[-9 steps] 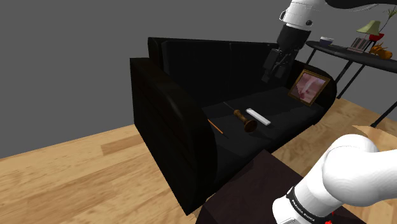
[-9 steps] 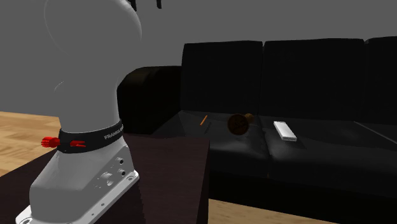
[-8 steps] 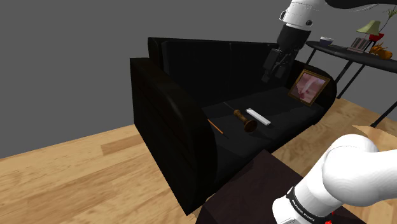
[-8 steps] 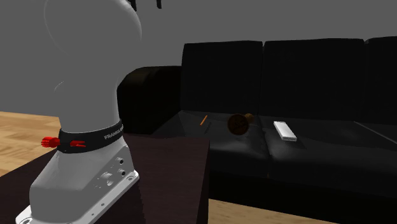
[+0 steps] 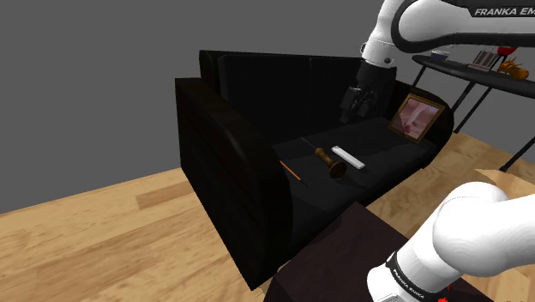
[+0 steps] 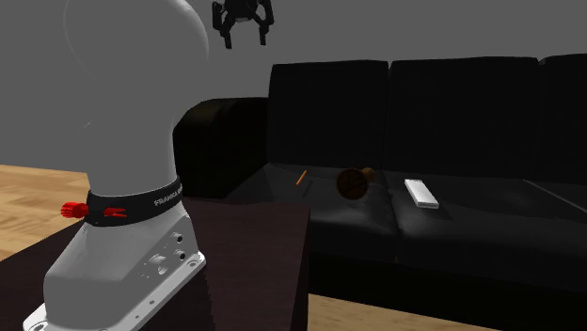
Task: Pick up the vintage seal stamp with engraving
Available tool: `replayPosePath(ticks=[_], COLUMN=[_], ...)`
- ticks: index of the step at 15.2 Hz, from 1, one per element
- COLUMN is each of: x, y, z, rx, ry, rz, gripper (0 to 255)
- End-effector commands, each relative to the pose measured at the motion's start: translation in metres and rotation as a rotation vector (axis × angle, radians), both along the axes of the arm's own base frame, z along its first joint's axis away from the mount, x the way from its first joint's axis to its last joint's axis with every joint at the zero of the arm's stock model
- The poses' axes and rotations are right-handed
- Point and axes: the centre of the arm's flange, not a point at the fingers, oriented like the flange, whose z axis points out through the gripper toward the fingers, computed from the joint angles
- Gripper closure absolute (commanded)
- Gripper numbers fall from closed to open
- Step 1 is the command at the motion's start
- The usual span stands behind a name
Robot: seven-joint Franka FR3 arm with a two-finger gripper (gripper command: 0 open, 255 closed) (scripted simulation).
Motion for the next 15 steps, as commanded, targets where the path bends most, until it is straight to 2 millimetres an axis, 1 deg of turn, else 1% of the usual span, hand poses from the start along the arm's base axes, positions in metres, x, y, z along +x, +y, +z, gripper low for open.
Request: replayPosePath(ticks=[1,15], x=[0.008,0.076], y=[-0.014,-0.124], z=[-0.019,-0.147], rx=[-0.006,-0.047], ry=[-0.001,0.01], rz=[-0.009,-0.073], gripper=[0,0])
